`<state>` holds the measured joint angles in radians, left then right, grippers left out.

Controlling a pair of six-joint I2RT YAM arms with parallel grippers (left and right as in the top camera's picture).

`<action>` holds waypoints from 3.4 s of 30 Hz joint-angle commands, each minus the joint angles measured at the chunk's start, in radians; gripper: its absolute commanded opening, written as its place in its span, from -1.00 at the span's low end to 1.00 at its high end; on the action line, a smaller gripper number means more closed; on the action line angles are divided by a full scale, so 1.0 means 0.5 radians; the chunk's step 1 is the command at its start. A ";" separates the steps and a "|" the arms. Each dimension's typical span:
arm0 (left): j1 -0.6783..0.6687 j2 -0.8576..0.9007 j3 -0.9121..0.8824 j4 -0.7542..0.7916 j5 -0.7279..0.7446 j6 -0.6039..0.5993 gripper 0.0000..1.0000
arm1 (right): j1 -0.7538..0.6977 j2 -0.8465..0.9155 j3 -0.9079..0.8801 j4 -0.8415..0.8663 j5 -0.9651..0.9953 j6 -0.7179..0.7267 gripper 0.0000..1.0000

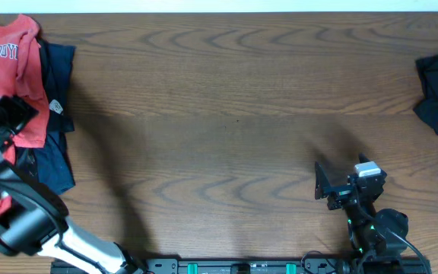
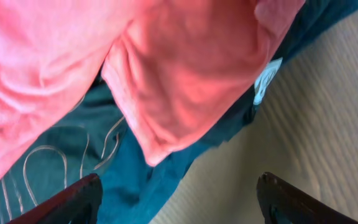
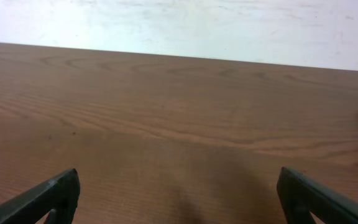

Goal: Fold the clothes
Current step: 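Reach the left gripper to the red t-shirt on the left pile, then grasp the red t-shirt with the left gripper and drag it to table center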

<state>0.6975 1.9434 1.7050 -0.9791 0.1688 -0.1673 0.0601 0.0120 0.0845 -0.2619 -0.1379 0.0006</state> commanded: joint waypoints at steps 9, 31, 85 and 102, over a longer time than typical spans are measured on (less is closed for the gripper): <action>-0.004 0.266 0.649 -0.141 -0.008 0.032 0.60 | -0.015 -0.014 -0.007 0.002 0.005 0.035 0.99; 0.200 0.600 0.656 -0.102 -0.181 0.069 0.55 | -0.015 -0.014 -0.007 0.002 0.005 0.035 0.99; -0.297 0.182 0.849 -0.138 -0.045 -0.137 -0.88 | -0.015 -0.014 -0.007 0.002 0.005 0.035 0.99; -1.515 0.011 0.848 -0.178 -0.045 -0.165 -0.88 | -0.015 -0.014 -0.007 0.002 0.005 0.035 0.99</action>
<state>0.0017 1.9602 2.1094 -1.0809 0.1345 -0.2371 0.0601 0.0120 0.0845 -0.2619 -0.1379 0.0006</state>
